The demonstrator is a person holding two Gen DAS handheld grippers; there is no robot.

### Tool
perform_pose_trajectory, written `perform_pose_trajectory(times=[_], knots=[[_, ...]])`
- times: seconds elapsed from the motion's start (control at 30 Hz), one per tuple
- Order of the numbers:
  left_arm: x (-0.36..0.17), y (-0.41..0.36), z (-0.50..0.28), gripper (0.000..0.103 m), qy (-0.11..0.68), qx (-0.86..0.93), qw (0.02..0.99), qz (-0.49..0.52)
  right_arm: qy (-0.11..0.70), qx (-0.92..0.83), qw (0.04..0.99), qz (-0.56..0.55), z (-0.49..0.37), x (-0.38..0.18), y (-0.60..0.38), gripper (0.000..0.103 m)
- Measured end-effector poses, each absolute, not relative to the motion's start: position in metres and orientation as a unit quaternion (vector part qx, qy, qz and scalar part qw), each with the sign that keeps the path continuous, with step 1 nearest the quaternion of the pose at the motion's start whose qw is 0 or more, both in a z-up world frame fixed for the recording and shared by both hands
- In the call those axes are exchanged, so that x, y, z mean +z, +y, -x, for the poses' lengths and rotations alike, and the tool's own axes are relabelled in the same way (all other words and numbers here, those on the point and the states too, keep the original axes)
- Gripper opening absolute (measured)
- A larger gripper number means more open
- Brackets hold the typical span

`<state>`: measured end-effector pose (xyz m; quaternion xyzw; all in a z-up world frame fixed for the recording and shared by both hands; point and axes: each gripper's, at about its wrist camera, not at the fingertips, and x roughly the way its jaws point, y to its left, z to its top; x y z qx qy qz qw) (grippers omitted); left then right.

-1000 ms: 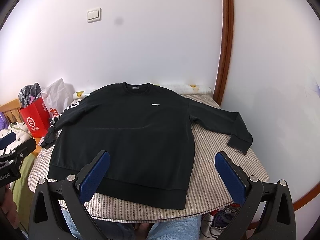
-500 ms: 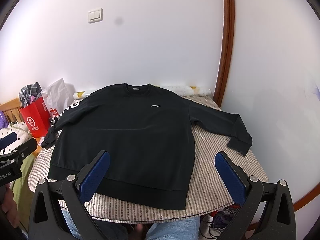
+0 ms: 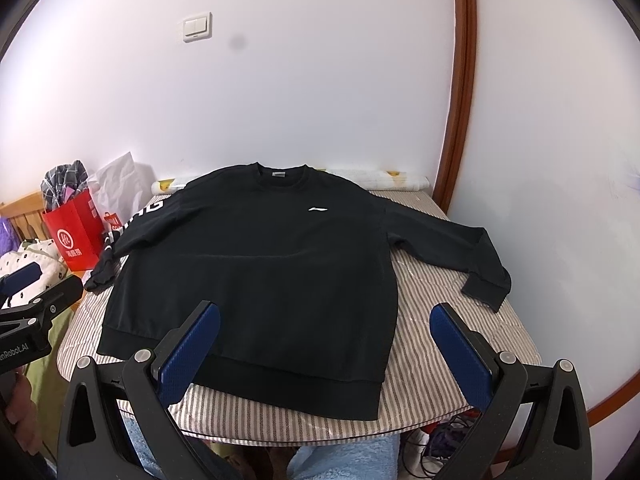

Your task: Fold small clothes

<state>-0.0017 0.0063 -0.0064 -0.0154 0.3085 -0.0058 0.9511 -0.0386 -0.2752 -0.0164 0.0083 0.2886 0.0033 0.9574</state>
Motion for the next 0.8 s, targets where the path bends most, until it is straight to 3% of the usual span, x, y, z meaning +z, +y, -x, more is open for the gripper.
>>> perform_pose_trajectory(times=[0.8], knots=[[-0.0109,0.0060,-0.0043,0.103,0.315,-0.009,0.949,0.023,0.293,0.010,0.956,-0.001,0.0331,-0.0180,-0.2643,0.103]])
